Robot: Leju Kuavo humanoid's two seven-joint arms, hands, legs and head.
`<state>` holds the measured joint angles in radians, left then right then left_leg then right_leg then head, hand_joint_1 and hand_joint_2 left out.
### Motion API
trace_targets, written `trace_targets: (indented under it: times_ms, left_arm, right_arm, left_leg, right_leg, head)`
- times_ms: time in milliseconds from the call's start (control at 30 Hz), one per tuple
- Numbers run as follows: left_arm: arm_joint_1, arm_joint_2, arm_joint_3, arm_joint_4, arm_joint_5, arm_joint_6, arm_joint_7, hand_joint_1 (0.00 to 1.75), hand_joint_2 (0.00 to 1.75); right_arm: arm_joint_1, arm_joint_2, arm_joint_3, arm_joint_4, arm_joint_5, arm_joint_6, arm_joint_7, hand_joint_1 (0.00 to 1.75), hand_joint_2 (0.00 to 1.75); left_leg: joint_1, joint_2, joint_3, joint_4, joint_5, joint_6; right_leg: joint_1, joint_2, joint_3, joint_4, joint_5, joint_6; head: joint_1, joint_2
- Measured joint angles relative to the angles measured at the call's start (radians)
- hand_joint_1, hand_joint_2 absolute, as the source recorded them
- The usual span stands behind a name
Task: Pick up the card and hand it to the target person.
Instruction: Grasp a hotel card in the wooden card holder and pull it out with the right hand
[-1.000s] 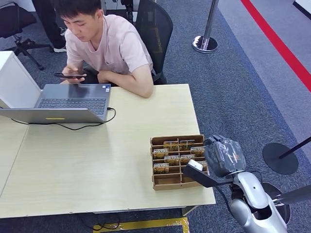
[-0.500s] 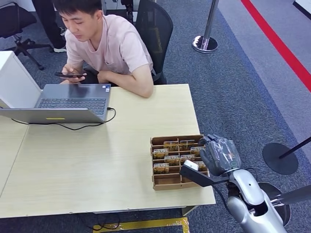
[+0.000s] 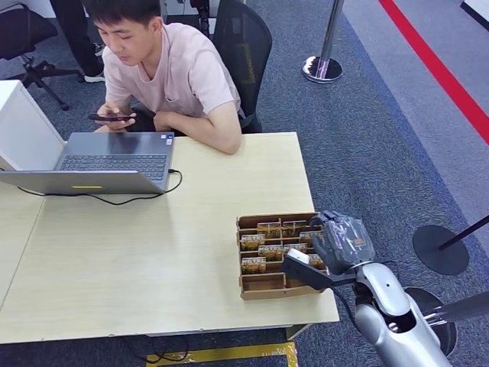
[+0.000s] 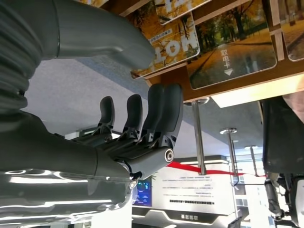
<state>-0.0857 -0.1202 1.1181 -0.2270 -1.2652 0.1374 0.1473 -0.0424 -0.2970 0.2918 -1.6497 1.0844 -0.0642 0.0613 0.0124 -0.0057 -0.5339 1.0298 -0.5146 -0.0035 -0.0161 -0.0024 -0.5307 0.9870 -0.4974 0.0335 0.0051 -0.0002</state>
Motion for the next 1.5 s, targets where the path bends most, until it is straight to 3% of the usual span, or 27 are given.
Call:
trace_targets:
  times_ms: [800,933,1500]
  left_arm:
    - [0.000,0.001,0.001,0.000,0.007,-0.009,-0.037,0.00,0.00]
    - [0.000,0.001,0.001,0.000,0.009,-0.011,-0.042,0.00,1.75]
    - [0.000,0.001,0.002,0.000,0.019,-0.039,-0.067,0.00,1.75]
  right_arm:
    - [0.006,-0.009,0.019,0.007,-0.004,-0.009,0.008,0.96,1.75]
    - [0.006,-0.011,0.023,0.008,-0.004,-0.009,0.008,0.98,1.75]
    - [0.006,-0.017,0.029,0.016,-0.005,-0.012,0.006,1.03,1.75]
  left_leg:
    - [0.000,0.000,0.000,0.000,0.000,0.000]
    - [0.000,0.000,0.000,0.000,0.000,0.000]
    - [0.000,0.000,0.000,0.000,0.000,0.000]
  right_leg:
    - [0.000,0.000,0.000,0.000,0.000,0.000]
    - [0.000,0.000,0.000,0.000,0.000,0.000]
    - [0.000,0.000,0.000,0.000,0.000,0.000]
  head:
    - [0.000,0.000]
    - [0.000,0.000]
    - [0.000,0.000]
